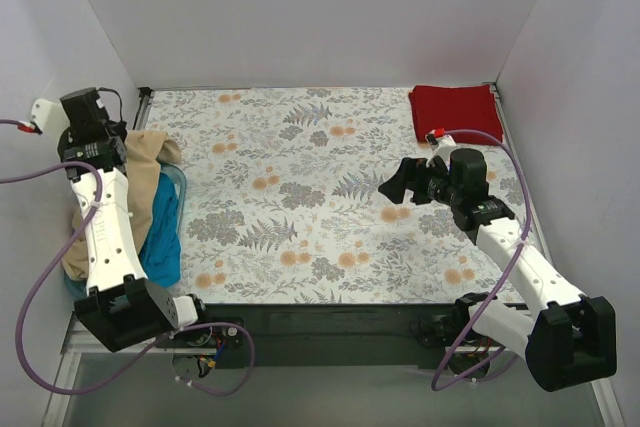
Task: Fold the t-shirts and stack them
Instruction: Grab the tshirt from the pile, then move the tshirt to the center of the board
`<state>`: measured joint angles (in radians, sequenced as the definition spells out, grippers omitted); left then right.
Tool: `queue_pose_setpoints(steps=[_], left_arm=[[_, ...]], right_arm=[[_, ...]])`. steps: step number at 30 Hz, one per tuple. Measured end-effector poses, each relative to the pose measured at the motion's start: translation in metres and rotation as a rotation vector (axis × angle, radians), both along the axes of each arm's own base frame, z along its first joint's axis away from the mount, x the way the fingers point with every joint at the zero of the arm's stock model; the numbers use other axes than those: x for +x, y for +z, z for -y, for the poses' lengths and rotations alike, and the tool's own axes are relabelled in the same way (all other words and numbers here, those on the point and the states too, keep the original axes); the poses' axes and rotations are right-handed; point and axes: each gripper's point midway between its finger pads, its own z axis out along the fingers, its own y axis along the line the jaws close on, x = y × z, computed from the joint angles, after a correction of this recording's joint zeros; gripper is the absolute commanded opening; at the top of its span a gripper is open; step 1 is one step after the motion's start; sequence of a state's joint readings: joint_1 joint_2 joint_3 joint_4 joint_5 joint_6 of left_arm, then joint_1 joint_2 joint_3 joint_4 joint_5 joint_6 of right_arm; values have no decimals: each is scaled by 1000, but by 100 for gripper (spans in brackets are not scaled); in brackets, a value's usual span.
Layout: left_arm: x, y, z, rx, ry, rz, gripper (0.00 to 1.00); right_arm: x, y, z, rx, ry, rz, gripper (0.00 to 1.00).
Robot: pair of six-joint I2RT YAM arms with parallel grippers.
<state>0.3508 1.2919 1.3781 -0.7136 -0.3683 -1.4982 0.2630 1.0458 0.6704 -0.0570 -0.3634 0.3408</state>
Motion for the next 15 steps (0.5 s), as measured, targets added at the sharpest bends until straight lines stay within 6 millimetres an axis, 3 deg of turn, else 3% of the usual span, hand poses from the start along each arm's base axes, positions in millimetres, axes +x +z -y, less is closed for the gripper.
queue_pose_setpoints(steps=[6,8,11,15], left_arm=[[14,108,28,60,-186,253,0],[21,142,49,85,-285,343,0],[31,181,97,119,-472,443,0],[45,217,194,143,-759,541,0]], right_arm=[[3,14,-6,21,27,24,98],[3,16,-6,24,31,27,98],[3,17,-7,26,33,30,98],[3,18,-6,25,31,32,98]])
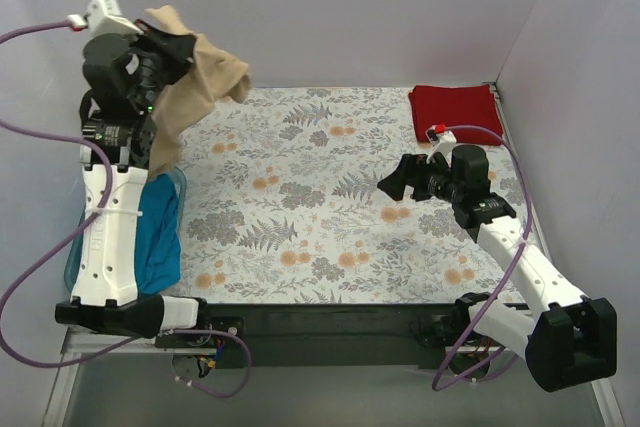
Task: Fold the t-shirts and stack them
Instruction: Move the tshirt to the center of the board, then flatten the tshirt out
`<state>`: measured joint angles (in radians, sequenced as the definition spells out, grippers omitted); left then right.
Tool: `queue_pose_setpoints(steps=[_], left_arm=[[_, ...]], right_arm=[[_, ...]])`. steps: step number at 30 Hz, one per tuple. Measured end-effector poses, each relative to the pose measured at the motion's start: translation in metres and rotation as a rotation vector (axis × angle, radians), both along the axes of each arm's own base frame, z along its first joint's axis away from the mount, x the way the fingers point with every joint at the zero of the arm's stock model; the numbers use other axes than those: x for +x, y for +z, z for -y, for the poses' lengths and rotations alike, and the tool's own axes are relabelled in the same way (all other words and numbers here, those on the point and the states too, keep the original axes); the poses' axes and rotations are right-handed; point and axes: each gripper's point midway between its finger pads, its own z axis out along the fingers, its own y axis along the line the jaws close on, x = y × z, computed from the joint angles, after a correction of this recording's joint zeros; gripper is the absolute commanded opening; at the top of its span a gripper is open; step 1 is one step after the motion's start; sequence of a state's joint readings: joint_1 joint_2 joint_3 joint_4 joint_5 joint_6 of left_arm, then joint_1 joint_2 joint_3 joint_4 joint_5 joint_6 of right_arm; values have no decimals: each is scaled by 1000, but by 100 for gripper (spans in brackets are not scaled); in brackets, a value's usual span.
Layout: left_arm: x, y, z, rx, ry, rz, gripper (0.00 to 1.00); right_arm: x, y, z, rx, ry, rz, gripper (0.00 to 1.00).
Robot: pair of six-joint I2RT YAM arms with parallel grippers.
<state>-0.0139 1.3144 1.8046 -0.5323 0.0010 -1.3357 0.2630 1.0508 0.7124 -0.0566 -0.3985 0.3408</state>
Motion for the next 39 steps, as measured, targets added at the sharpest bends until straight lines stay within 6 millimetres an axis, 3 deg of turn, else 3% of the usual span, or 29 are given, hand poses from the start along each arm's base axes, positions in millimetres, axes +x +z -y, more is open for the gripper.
queue_pose_setpoints(steps=[3,7,11,13,15,18,19,20,22,24,25,27,29,32,36,39], left_arm=[[-1,-2,70,22,-174,15,0],[-9,-35,137,50,-319,-46,0],[-16,-69,191,68,-429,-115,0],[-13,-89,203,63,-447,-159,0],[-3,-104,205,56,-436,-195,0],[33,-138,198,-5,-420,-267,0],[48,-158,189,-32,-407,-307,15],[61,-177,179,-52,-390,-342,24],[88,-233,152,-100,-348,-451,35],[103,-289,128,-133,-300,-562,48],[104,-321,117,-148,-276,-626,50],[86,-371,107,-164,-247,-746,53],[64,-395,107,-163,-245,-816,53],[40,-390,111,-154,-260,-820,48],[20,-343,122,-124,-307,-709,44],[4,-324,155,-65,-384,-658,42]], right_arm=[[1,3,2,-2,-10,12,98],[1,10,5,-5,-32,41,98],[3,17,9,-9,-57,69,98],[5,18,10,-12,-67,71,98],[9,17,10,-17,-73,64,98],[17,11,8,-26,-75,37,97],[19,8,8,-28,-75,28,97],[20,3,8,-32,-77,12,97],[21,-5,8,-41,-78,-13,97],[21,-9,6,-48,-77,-20,96],[20,-10,5,-52,-75,-20,95],[15,-16,-1,-59,-55,-23,94],[4,-30,-11,-78,-23,-45,93],[-14,-56,-27,-122,27,-91,90],[-21,-90,-30,-195,20,-163,79],[-12,-107,-18,-244,-53,-195,75]])
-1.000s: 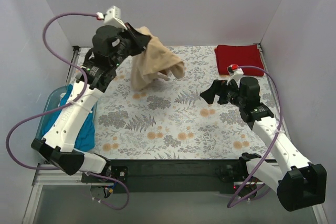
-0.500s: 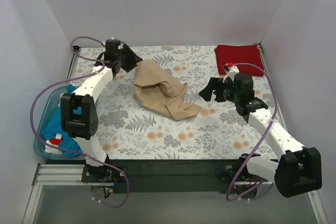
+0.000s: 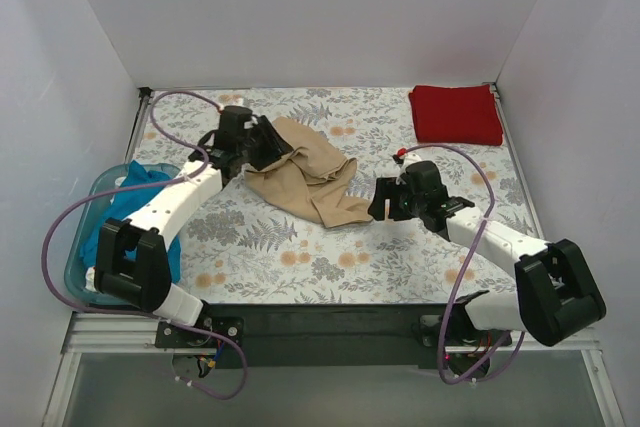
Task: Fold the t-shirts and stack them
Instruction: Flatten the tshirt out
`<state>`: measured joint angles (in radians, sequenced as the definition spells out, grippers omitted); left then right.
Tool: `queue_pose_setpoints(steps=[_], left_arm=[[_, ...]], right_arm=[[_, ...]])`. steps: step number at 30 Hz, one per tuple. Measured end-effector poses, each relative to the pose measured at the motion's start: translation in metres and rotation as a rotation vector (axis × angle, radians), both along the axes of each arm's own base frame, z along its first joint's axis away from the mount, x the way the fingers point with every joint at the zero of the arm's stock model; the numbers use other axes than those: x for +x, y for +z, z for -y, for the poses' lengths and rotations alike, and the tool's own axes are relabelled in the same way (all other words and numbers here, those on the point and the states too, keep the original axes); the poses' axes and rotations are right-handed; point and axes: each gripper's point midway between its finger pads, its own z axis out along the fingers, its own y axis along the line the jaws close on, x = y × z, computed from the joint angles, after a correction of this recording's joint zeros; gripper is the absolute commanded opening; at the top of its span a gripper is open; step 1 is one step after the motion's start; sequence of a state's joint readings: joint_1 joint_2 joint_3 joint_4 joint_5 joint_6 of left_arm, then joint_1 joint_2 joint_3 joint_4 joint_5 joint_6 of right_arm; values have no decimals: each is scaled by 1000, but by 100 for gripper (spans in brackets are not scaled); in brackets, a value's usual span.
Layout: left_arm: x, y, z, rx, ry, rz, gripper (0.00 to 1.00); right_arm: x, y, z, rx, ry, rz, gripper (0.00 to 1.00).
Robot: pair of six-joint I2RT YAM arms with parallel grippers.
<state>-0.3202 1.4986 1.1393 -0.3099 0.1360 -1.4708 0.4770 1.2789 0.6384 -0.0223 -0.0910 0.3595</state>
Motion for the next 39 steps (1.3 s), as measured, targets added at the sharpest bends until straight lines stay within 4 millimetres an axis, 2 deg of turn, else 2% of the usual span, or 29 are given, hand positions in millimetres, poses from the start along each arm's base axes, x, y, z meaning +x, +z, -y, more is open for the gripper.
queue_pose_setpoints(steps=[2,4,6,8,12,16,17,18,20,21,23,24,26,29,31,33,34,36,38,39], left_arm=[[-22,-8,41,26,-107,-11,41],[-44,-28,74,59,-193,-52,40],[-68,-56,103,105,-278,-109,41],[-87,-89,121,162,-344,-178,48],[-104,-132,133,263,-394,-269,54],[-107,-144,139,339,-401,-275,54],[-107,-145,139,353,-398,-272,52],[-107,-145,138,364,-392,-268,42],[-107,-146,136,384,-379,-266,30],[-107,-147,134,397,-370,-266,17],[-106,-148,129,417,-346,-266,5],[-105,-147,125,428,-334,-264,0],[-105,-143,114,442,-297,-262,0],[-102,-121,91,428,-231,-245,0],[-94,-98,70,395,-169,-214,0],[-81,-67,41,348,-78,-169,0],[-74,-51,25,322,-30,-141,0],[-61,-23,-6,276,63,-91,0],[-53,0,-41,241,157,-51,0],[-49,7,-60,234,206,-37,0]], right_arm=[[6,-9,8,-29,-43,-16,70],[15,-15,12,-49,-73,-32,63],[23,-19,12,-56,-94,-47,61],[31,-23,7,-55,-96,-63,59],[38,-34,-3,-49,-84,-90,54],[30,-48,-13,-54,-64,-129,45],[30,-48,-17,-49,-58,-125,41],[28,-48,-20,-46,-51,-129,32],[23,-50,-26,-40,-37,-141,25],[20,-50,-28,-36,-28,-146,17],[15,-49,-34,-25,-9,-152,5],[12,-47,-37,-17,4,-153,3],[6,-40,-43,10,26,-150,1],[-3,-13,-55,73,69,-108,1],[-9,17,-70,136,121,-46,1],[-19,41,-90,189,188,1,1],[-28,55,-107,216,240,25,1],[-45,76,-139,253,338,56,6],[-65,100,-178,295,451,98,20],[-75,109,-195,311,505,108,42]])
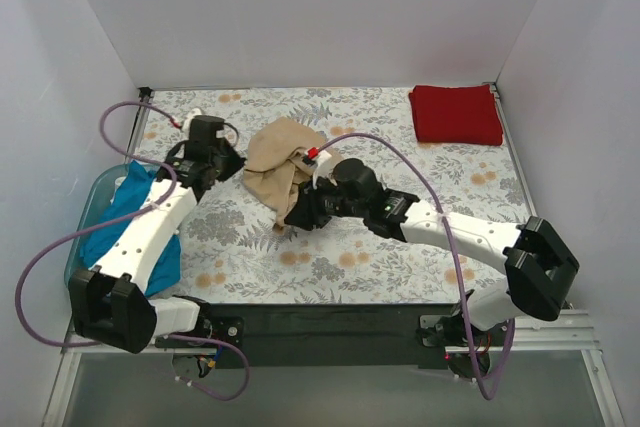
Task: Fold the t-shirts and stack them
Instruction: Flatten the tshirt out
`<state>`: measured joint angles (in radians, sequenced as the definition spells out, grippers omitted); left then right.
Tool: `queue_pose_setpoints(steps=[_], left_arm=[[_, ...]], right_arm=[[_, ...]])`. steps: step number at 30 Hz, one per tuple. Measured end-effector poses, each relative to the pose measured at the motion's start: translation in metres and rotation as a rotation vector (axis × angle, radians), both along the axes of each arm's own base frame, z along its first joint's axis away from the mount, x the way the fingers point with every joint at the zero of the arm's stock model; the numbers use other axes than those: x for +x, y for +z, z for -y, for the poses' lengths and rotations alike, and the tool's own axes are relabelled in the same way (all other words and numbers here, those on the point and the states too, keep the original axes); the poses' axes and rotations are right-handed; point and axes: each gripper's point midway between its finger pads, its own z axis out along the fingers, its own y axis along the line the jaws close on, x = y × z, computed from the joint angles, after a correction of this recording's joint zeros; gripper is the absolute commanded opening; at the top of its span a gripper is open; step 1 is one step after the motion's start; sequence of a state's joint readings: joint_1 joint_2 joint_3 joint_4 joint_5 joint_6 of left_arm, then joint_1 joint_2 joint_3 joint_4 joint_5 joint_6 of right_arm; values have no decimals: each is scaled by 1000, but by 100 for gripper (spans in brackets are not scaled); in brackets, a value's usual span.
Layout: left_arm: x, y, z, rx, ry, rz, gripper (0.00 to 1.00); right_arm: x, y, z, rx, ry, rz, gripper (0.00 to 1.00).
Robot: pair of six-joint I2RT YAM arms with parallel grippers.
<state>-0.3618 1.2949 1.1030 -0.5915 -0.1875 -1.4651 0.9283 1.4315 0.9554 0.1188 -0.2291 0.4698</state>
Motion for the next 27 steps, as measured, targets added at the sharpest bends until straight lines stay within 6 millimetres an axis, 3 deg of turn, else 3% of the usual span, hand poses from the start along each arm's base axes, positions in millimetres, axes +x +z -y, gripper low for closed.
queue_pose_setpoints(steps=[2,5,7,12,14,20,25,27], left_arm=[[8,10,-35,-13,86,25,0],[14,12,-78,-9,187,29,0],[13,9,-83,-7,188,18,0],[2,-12,-64,-56,81,-37,0],[-6,-26,-53,-80,23,-76,7],[-24,-60,-21,-108,-119,-168,38],[-39,-81,28,-71,-266,-223,38],[-45,-97,36,-34,-276,-252,37]], right_arm=[[-14,8,-18,19,60,14,65],[-5,1,-13,-11,30,24,67],[21,-8,5,-38,-58,17,67],[97,-45,81,-128,-336,-39,65],[108,-64,102,-170,-396,-78,63],[80,-108,97,-260,-354,-160,64],[56,-140,99,-339,-339,-222,67],[55,-150,100,-366,-351,-234,67]])
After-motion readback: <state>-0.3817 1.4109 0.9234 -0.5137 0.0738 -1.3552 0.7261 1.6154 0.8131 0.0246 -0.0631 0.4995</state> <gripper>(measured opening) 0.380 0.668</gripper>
